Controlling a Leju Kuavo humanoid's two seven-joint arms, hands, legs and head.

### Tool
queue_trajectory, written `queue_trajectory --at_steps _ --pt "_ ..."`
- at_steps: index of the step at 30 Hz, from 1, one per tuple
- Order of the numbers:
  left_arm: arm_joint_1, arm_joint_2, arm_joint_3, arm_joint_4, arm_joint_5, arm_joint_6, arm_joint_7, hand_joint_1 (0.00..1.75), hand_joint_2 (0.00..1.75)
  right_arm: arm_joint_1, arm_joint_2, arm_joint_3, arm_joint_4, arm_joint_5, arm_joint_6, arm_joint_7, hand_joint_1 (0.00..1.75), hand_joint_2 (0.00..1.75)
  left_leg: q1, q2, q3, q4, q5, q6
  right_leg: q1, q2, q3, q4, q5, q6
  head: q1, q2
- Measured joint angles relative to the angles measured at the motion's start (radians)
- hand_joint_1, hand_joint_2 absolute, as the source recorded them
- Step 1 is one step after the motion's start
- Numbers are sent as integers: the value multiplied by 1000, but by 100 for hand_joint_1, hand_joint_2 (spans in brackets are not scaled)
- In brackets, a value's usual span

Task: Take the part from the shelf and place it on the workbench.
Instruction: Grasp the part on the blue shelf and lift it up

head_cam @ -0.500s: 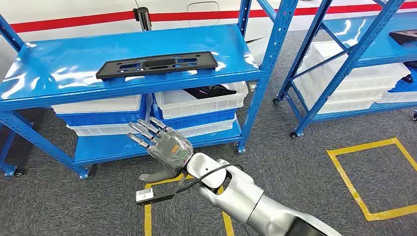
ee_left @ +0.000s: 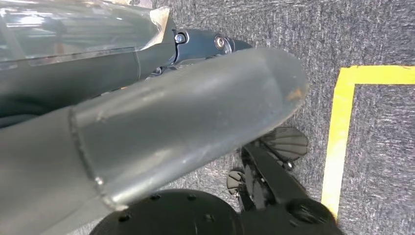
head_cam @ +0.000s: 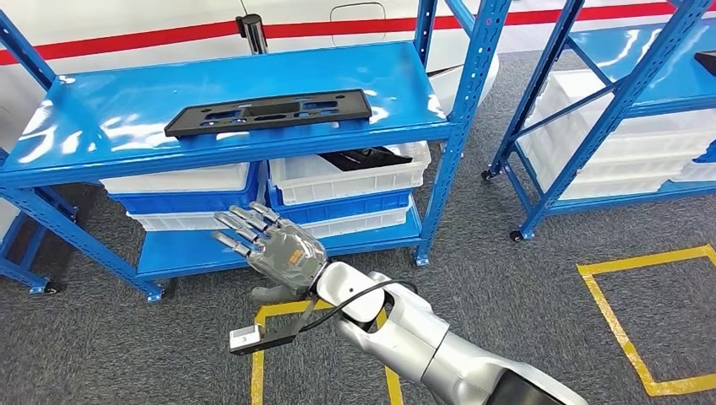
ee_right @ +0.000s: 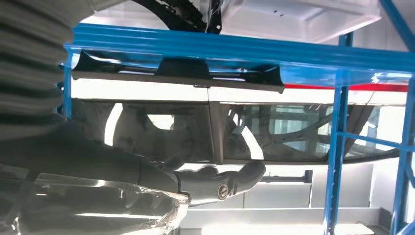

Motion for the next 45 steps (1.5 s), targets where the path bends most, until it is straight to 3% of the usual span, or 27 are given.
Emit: queue_trajectory --at_steps 1,2,3,5,6,8,10,12,16,18,20,22,24,26,33,35,37,39,45 --pt "1 0 0 0 0 0 0 0 0 0 0 1 1 0 0 0 0 175 1 2 -19 32 -5 -2 1 -5 0 0 -1 -1 0 0" --pt "1 0 0 0 0 1 0 0 0 1 0 1 1 -1 1 0 0 175 2 5 -20 29 9 -2 2 -10 1 0 -1 -1 0 0" --pt "1 1 1 0 0 2 0 0 0 0 1 2 1 -1 1 0 0 175 2 9 0 -15 39 -1 2 -14 2 0 -2 -1 0 0" --pt "0 2 1 0 0 3 -1 0 0 -1 5 2 1 -1 1 0 0 175 -1 32 71 -155 102 5 6 -23 6 0 -5 1 0 0" --pt "-2 3 2 0 0 3 -1 0 0 -2 6 2 1 -1 1 0 0 175 -4 40 97 -206 119 10 9 -26 7 0 -7 4 1 0" --pt "-4 3 2 0 0 4 -2 0 0 -5 8 3 1 -2 1 0 0 175 -12 40 109 -238 122 21 14 -34 8 -1 -9 12 2 0" --pt "-4 3 5 0 0 5 -3 0 0 -6 10 4 1 -4 1 0 0 87 -12 27 111 -245 127 34 15 -41 8 -1 -13 23 2 0" --pt "-4 1 8 0 0 6 -4 0 0 -9 12 4 0 -12 1 0 0 0 -8 19 118 -257 136 49 15 -27 -12 45 -39 28 3 0" --pt "-6 0 11 0 1 -6 -10 0 0 -4 9 5 4 -53 16 -3 0 0 -7 2 120 -262 139 58 11 3 -122 266 -128 20 5 0" --pt "-5 0 12 0 2 -14 -13 0 0 0 8 5 8 -72 29 -6 0 0 -7 -7 120 -261 139 57 10 5 -137 287 -123 31 5 0" --pt "-5 -1 12 0 2 -19 -15 0 0 0 8 5 10 -78 35 -8 0 87 -7 -14 121 -260 137 55 8 6 -87 179 -73 46 5 0" --pt "-5 -2 13 0 2 -21 -15 0 0 -1 9 5 11 -80 37 -9 0 175 -10 -20 121 -255 134 48 6 8 -26 51 -25 49 5 0" --pt "-4 -1 13 0 2 -23 -16 0 0 -2 10 5 12 -82 33 -8 0 175 -13 -23 116 -247 130 43 5 10 -3 1 -6 41 4 0" --pt "-2 1 14 0 2 -24 -15 0 0 -1 10 5 13 -79 22 -4 0 175 -11 -23 114 -244 128 44 5 11 -2 1 -2 35 3 0" --pt "-1 1 14 0 -1 -17 -8 0 0 -1 10 5 13 -60 -14 19 0 175 -6 -22 120 -252 130 43 11 13 -2 1 -2 31 3 0" --pt "-1 1 14 0 -4 -14 -5 0 0 4 10 5 13 -45 -32 35 0 87 -6 -22 121 -254 132 40 11 13 -2 1 -2 30 3 0" --pt "0 1 14 0 -8 -13 -1 0 0 13 9 3 13 -19 -57 63 0 87 -6 -21 121 -255 132 36 13 12 -2 1 -3 25 3 0" --pt "0 -1 14 0 -10 -10 2 0 0 26 9 -3 12 10 -85 91 0 175 -6 -21 121 -255 132 30 13 12 -2 1 -3 21 3 0" --pt "1 -8 14 0 -12 -3 9 0 0 51 9 -30 11 46 -125 124 0 175 -8 -18 120 -255 131 25 12 12 -3 1 -2 19 4 0"
